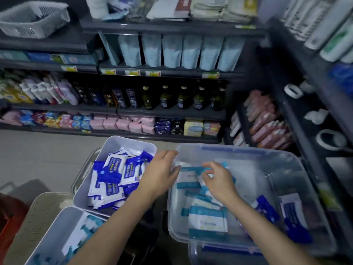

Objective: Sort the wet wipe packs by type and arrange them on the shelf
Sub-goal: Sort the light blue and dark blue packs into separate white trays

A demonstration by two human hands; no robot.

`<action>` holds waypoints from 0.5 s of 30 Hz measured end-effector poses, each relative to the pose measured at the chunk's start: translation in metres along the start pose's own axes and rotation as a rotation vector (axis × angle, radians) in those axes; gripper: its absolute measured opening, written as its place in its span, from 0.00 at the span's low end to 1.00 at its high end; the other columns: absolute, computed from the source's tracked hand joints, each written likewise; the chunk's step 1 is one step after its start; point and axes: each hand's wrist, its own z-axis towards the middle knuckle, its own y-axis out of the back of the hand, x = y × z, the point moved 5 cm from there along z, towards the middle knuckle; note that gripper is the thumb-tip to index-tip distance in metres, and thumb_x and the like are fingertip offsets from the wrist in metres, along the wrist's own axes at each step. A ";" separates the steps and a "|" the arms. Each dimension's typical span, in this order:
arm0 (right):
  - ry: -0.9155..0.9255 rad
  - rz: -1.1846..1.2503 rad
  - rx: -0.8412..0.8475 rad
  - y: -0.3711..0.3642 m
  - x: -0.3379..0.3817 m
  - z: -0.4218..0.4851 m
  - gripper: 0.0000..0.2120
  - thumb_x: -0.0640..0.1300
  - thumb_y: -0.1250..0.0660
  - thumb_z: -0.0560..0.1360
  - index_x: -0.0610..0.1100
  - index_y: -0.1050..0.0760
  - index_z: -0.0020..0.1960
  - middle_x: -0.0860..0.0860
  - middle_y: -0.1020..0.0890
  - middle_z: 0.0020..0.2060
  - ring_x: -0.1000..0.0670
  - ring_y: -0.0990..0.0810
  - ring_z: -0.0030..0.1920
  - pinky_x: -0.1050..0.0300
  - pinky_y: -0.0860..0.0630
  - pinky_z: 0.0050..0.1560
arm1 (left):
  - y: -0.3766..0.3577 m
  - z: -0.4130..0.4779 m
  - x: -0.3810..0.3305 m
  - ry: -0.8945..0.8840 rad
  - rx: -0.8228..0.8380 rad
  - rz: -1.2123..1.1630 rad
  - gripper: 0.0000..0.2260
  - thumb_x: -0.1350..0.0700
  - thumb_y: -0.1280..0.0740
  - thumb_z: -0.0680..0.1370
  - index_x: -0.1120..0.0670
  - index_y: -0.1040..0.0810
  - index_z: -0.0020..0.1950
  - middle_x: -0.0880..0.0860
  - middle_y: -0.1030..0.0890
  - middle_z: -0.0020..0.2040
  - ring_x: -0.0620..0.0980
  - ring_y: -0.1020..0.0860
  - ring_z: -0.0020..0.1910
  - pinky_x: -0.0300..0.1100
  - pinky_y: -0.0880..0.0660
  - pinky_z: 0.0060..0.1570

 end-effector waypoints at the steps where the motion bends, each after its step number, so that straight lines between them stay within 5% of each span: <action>1: -0.031 -0.007 0.007 0.006 -0.016 -0.002 0.12 0.35 0.35 0.75 0.39 0.23 0.59 0.45 0.21 0.57 0.47 0.21 0.54 0.59 0.27 0.55 | -0.010 0.004 -0.010 -0.014 0.027 -0.004 0.19 0.55 0.34 0.77 0.57 0.28 0.68 0.55 0.25 0.64 0.55 0.27 0.63 0.45 0.30 0.60; 9: -0.274 -0.036 0.058 0.036 -0.122 -0.008 0.12 0.37 0.33 0.75 0.40 0.22 0.58 0.45 0.19 0.55 0.45 0.20 0.53 0.56 0.27 0.54 | -0.109 0.032 -0.033 0.117 0.462 0.111 0.20 0.50 0.38 0.80 0.59 0.31 0.68 0.59 0.28 0.66 0.58 0.29 0.64 0.45 0.32 0.60; 15: -0.406 0.029 0.103 0.044 -0.160 -0.006 0.18 0.39 0.36 0.77 0.39 0.28 0.66 0.45 0.23 0.63 0.45 0.23 0.60 0.58 0.30 0.59 | -0.161 0.060 -0.044 0.255 0.549 0.123 0.25 0.47 0.39 0.80 0.58 0.37 0.72 0.62 0.29 0.66 0.61 0.29 0.64 0.48 0.33 0.60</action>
